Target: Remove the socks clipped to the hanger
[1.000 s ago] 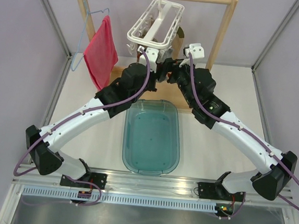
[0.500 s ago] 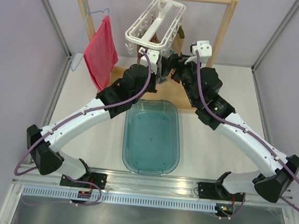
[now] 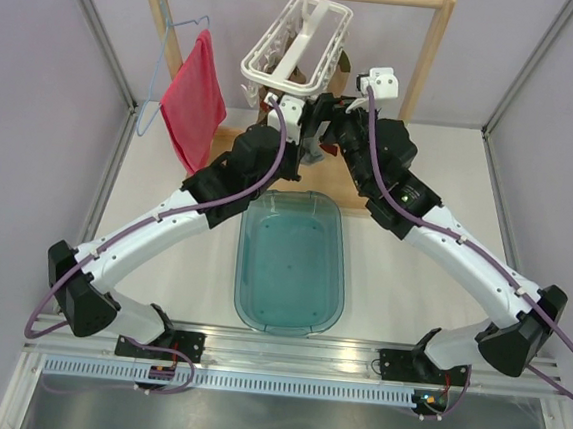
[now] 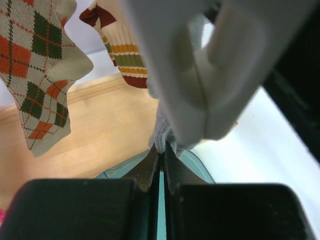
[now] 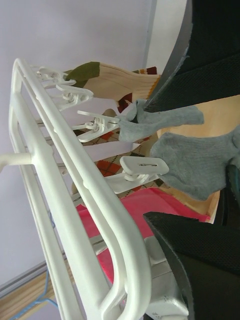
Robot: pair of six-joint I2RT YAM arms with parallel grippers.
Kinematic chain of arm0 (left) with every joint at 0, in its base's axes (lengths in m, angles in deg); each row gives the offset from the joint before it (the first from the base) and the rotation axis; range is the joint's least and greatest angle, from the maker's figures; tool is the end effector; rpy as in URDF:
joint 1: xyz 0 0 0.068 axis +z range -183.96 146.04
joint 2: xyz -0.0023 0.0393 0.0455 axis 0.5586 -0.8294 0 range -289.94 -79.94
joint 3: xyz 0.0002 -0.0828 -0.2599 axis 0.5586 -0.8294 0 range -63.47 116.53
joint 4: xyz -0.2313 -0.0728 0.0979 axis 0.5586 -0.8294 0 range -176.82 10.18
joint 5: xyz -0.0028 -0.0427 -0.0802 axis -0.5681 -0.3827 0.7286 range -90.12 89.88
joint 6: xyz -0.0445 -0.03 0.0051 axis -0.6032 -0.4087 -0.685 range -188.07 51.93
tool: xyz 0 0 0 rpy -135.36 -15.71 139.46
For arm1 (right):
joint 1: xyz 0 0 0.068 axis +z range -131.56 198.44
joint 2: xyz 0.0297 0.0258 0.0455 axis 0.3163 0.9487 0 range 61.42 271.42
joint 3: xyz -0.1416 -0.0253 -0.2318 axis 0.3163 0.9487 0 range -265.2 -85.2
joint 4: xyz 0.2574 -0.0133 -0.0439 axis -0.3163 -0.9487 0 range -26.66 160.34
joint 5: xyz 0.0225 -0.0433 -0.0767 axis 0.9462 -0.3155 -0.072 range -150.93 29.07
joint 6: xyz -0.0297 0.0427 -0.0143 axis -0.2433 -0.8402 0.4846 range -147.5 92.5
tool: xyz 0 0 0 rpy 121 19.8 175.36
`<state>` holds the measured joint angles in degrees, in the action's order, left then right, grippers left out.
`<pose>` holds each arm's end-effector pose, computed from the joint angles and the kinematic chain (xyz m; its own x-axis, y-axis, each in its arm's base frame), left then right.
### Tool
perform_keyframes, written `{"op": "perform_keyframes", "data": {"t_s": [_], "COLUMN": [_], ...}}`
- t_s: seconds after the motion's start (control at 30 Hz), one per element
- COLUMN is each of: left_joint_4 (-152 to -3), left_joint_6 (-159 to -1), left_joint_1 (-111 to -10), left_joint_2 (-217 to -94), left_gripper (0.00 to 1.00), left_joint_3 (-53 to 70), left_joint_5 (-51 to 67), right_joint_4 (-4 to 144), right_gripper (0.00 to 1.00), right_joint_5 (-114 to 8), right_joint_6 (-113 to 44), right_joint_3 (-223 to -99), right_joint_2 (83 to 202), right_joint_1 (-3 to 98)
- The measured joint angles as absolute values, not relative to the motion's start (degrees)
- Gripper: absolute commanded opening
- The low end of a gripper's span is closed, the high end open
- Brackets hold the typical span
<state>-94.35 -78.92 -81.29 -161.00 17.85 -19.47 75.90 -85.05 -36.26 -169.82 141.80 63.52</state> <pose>0.2311 -0.2331 0.4089 -0.2536 0.0131 -0.9672 0.4361 0.8941 -0.1022 0.2368 0.2168 0.4698 0.0635 0.2605 -0.9634 -0.3761 0.9004 0.2187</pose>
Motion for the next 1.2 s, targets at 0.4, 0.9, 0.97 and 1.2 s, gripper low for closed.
{"op": "perform_keyframes", "data": {"t_s": [0.4, 0.9, 0.97, 1.2], "left_joint_4": [-94.81, -95.16, -95.2, -95.16], "left_joint_6": [-80.93, -82.07, -82.05, -82.0], "left_joint_1": [-81.25, -82.5, -82.58, -82.91], "left_joint_2": [-160.17, -159.77, -159.8, -159.8], "left_gripper": [0.02, 0.02, 0.02, 0.02], "left_joint_3": [17.68, 17.28, 17.22, 17.17], "left_joint_5": [-18.12, -17.77, -17.77, -17.74], "right_joint_4": [76.16, 78.48, 79.73, 82.7], "right_gripper": [0.83, 0.2, 0.08, 0.01], "right_joint_5": [-93.11, -107.12, -108.24, -110.23], "right_joint_6": [-34.4, -27.97, -27.3, -25.39], "right_joint_3": [-173.67, -176.51, -175.68, -174.04], "right_joint_2": [145.03, 149.88, 149.86, 149.86], "right_joint_1": [66.89, 70.76, 70.91, 71.06]}}
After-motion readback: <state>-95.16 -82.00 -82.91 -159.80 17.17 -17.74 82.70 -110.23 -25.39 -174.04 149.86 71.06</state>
